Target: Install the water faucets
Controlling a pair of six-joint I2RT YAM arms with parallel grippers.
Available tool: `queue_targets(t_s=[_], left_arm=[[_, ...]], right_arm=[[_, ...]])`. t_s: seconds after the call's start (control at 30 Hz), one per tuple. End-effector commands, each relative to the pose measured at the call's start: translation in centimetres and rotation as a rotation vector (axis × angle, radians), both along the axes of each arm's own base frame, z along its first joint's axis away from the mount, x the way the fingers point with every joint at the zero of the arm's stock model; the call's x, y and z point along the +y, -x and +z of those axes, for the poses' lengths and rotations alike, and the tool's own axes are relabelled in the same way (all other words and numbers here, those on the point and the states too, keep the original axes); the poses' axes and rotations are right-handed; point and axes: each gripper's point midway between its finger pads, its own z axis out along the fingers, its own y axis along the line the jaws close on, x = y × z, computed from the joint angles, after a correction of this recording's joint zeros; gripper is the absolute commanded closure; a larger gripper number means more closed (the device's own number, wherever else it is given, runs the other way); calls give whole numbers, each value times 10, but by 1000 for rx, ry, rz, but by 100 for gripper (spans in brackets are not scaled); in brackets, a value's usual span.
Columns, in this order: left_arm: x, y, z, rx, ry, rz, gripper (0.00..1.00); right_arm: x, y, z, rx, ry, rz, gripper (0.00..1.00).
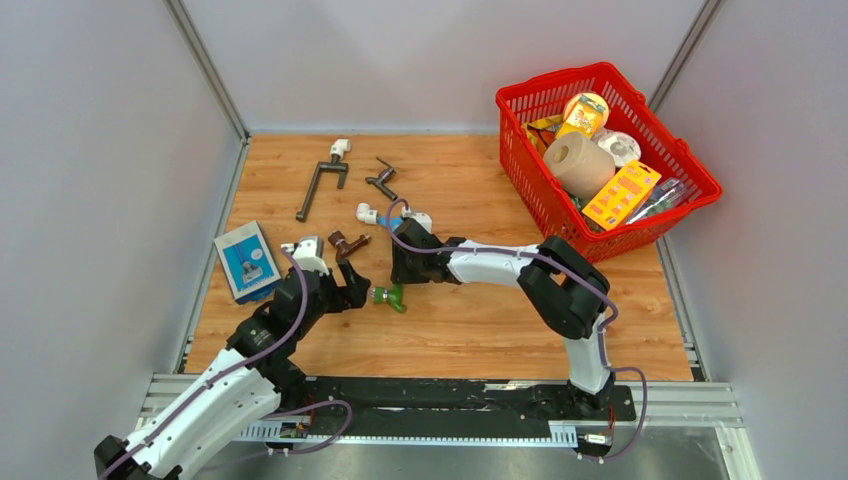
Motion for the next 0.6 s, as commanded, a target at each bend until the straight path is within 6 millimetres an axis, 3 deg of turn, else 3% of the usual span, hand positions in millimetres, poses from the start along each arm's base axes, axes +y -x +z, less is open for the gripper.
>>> queue_targets(t_s=[0.0,0.13,0.2,0.33,0.57], left_arm=[[-8,-4,-2,2,52,3,6],[-17,-5,-4,19,75,-20,7],[-24,-7,1,3,97,-47,7],[-38,-11,17,-55,147,-106,7],[-66,-16,53,-216,282,-228,7]], right_arm=[[3,-10,-5,-13,4,-63,64],[2,-12,20,-49,-61,-98,86],[1,-13,48,-81,-126,-119,92],[-8,-11,91,-126,-253,-181,99],[-34,0,154,-196,-469,-282,100]])
